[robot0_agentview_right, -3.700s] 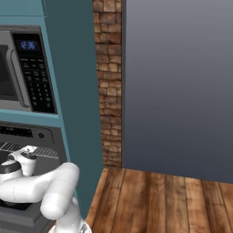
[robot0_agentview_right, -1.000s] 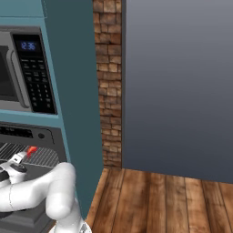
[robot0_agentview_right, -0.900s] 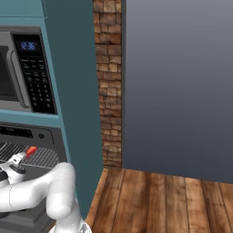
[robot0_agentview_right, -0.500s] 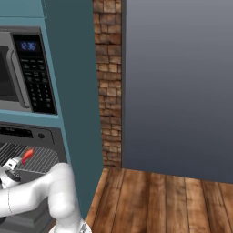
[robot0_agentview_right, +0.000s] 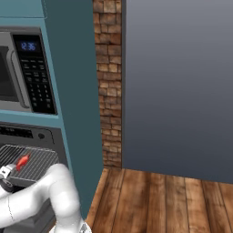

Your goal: Take the fish from the oven and place it on the plate on the counter.

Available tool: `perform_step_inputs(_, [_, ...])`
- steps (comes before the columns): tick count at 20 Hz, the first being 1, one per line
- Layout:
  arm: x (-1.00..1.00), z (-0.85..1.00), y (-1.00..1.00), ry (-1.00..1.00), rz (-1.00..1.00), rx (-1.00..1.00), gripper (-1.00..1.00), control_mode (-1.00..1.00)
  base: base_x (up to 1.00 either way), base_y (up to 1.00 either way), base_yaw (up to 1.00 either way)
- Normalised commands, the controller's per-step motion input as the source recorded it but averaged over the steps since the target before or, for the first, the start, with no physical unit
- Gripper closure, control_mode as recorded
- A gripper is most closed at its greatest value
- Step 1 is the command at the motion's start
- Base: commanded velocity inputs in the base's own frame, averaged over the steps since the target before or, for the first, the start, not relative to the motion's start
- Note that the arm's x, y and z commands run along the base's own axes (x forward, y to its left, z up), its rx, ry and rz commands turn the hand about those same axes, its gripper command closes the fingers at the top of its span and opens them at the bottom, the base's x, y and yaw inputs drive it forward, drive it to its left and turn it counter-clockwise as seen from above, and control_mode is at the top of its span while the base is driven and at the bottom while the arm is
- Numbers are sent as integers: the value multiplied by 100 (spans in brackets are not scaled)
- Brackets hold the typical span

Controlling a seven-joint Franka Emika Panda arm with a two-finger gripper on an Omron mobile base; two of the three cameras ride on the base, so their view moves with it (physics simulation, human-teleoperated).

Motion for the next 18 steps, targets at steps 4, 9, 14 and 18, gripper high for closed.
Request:
perform_step_inputs(4, [-100,-83,-20,6,1,0,100,-100,0,0,0])
perform_step_inputs(9, [-100,-78,-21,8,1,0,100,-100,0,0,0])
perform_step_inputs(14, [-100,-65,-19,7,2,0,100,-100,0,0,0])
perform_step_inputs(18, [-92,0,-23,1,1,0,100,-100,0,0,0])
